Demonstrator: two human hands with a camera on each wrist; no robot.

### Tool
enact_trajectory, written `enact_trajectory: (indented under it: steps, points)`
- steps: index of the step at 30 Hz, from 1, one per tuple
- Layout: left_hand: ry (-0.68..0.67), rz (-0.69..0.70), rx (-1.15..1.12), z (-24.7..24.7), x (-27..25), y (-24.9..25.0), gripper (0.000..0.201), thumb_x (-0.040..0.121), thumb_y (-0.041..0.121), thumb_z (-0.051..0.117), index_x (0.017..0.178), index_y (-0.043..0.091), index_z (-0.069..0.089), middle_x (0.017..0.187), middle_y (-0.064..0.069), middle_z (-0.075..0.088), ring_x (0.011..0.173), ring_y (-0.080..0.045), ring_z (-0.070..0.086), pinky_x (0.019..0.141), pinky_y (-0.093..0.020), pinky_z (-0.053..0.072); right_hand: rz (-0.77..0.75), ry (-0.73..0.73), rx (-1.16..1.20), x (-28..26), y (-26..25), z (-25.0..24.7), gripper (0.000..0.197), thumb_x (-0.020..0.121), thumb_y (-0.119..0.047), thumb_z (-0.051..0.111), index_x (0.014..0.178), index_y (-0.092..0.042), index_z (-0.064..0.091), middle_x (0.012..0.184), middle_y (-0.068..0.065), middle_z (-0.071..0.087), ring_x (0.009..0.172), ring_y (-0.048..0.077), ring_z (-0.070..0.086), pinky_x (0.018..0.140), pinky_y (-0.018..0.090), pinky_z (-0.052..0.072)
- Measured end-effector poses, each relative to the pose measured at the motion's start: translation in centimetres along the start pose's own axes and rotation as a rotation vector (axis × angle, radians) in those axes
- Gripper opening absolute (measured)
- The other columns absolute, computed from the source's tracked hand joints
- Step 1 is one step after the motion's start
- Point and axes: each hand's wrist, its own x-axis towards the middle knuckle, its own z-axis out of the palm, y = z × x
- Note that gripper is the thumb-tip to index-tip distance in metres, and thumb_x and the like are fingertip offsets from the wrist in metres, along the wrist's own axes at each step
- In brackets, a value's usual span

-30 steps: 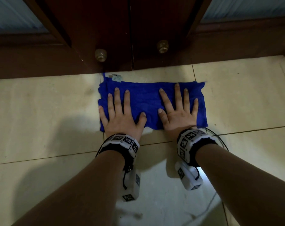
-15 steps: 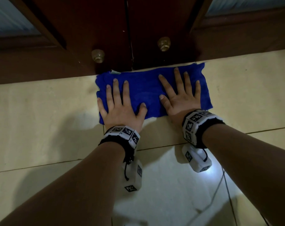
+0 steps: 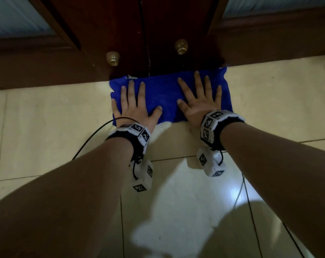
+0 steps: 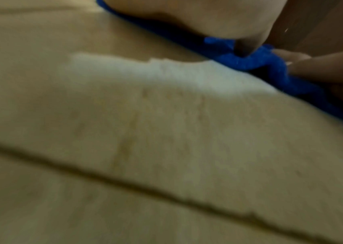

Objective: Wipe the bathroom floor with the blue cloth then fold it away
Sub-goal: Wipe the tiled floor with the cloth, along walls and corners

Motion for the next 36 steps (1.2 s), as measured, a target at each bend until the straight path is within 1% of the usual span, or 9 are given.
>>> enact_trajectory:
  steps: [4, 10, 20, 24, 26, 29, 32, 34, 36]
  points:
    - [-0.075, 0.034, 0.014, -0.3, -0.6, -0.8, 0.078, 0.091, 0.070, 0.021, 0.153, 0.034, -0.012, 0.160, 0.008, -0.022, 0.147, -0.017, -0.019, 0.118, -0.051, -0.008, -0.027, -0.015, -0.010, -0.4, 0.1, 0.1, 0.062, 0.099, -0.061, 0.017, 0.149, -0.048, -0.015, 0.158, -0.004, -0.031, 0.146, 0.027, -0.025, 0.114, 0.055, -0.018]
    - [-0.094, 0.072, 0.079, 0.1, -2.7, -1.4, 0.077, 0.092, 0.069, 0.018, 0.152, 0.034, -0.014, 0.159, 0.008, -0.024, 0.147, -0.018, -0.020, 0.118, -0.051, -0.009, -0.051, 0.008, -0.017, -1.8, 0.3, 1.1, 0.063, 0.098, -0.062, 0.018, 0.150, -0.047, -0.015, 0.159, -0.002, -0.029, 0.147, 0.027, -0.024, 0.114, 0.055, -0.017]
    - [-0.151, 0.013, 0.072, 1.6, -7.8, -0.5, 0.079, 0.092, 0.069, 0.019, 0.150, 0.034, -0.020, 0.157, 0.007, -0.030, 0.146, -0.020, -0.023, 0.117, -0.053, -0.011, -0.093, -0.001, -0.052, -5.2, 1.3, 2.2, 0.064, 0.097, -0.062, 0.017, 0.148, -0.047, -0.019, 0.158, -0.003, -0.031, 0.147, 0.028, -0.024, 0.115, 0.056, -0.015]
    - [-0.168, 0.008, 0.068, 1.8, -10.4, 0.0, 0.079, 0.093, 0.068, 0.019, 0.151, 0.031, -0.021, 0.156, 0.004, -0.033, 0.145, -0.021, -0.025, 0.116, -0.052, -0.015, -0.097, -0.019, -0.094, -7.3, 1.8, 2.8, 0.064, 0.097, -0.062, 0.015, 0.147, -0.047, -0.023, 0.157, -0.002, -0.033, 0.146, 0.029, -0.024, 0.116, 0.057, -0.014]
    - [-0.142, 0.014, 0.074, 2.7, -12.9, 0.5, 0.079, 0.093, 0.068, 0.015, 0.152, 0.029, -0.019, 0.158, 0.001, -0.030, 0.146, -0.022, -0.023, 0.115, -0.051, -0.014, -0.095, -0.056, -0.108, -8.3, 2.0, 2.9, 0.065, 0.098, -0.062, 0.016, 0.146, -0.047, -0.024, 0.156, -0.002, -0.035, 0.146, 0.029, -0.025, 0.116, 0.057, -0.014]
    - [-0.061, -0.006, 0.058, 4.7, -15.9, 1.8, 0.082, 0.084, 0.069, 0.000, 0.154, 0.028, -0.010, 0.162, -0.001, -0.017, 0.149, -0.024, -0.012, 0.116, -0.051, -0.011, -0.107, -0.100, -0.114, -8.8, 2.1, 2.5, 0.065, 0.098, -0.063, 0.016, 0.146, -0.048, -0.025, 0.155, -0.002, -0.037, 0.145, 0.029, -0.027, 0.115, 0.058, -0.014]
    - [-0.075, -0.039, 0.031, 4.7, -16.4, 2.4, 0.086, 0.080, 0.070, -0.004, 0.154, 0.027, -0.008, 0.163, -0.003, -0.014, 0.149, -0.026, -0.009, 0.115, -0.053, -0.009, -0.122, -0.111, -0.115, -9.2, 2.0, 2.5, 0.065, 0.098, -0.063, 0.016, 0.147, -0.048, -0.023, 0.156, -0.002, -0.035, 0.146, 0.029, -0.026, 0.116, 0.058, -0.013]
    - [-0.080, 0.012, 0.048, 5.0, -15.4, 1.8, 0.086, 0.081, 0.073, -0.002, 0.154, 0.027, -0.012, 0.161, -0.002, -0.019, 0.148, -0.026, -0.014, 0.115, -0.054, -0.011, -0.115, -0.079, -0.118, -8.8, 2.3, 2.9, 0.064, 0.098, -0.063, 0.015, 0.147, -0.048, -0.023, 0.157, -0.002, -0.034, 0.146, 0.029, -0.025, 0.116, 0.058, -0.014]
    - [-0.087, 0.070, 0.082, 4.7, -14.3, 1.0, 0.082, 0.088, 0.073, 0.010, 0.153, 0.029, -0.014, 0.160, 0.000, -0.023, 0.148, -0.025, -0.017, 0.115, -0.054, -0.011, -0.102, -0.054, -0.128, -8.7, 2.4, 3.4, 0.064, 0.097, -0.063, 0.015, 0.147, -0.048, -0.022, 0.157, -0.003, -0.033, 0.146, 0.029, -0.024, 0.116, 0.058, -0.014]
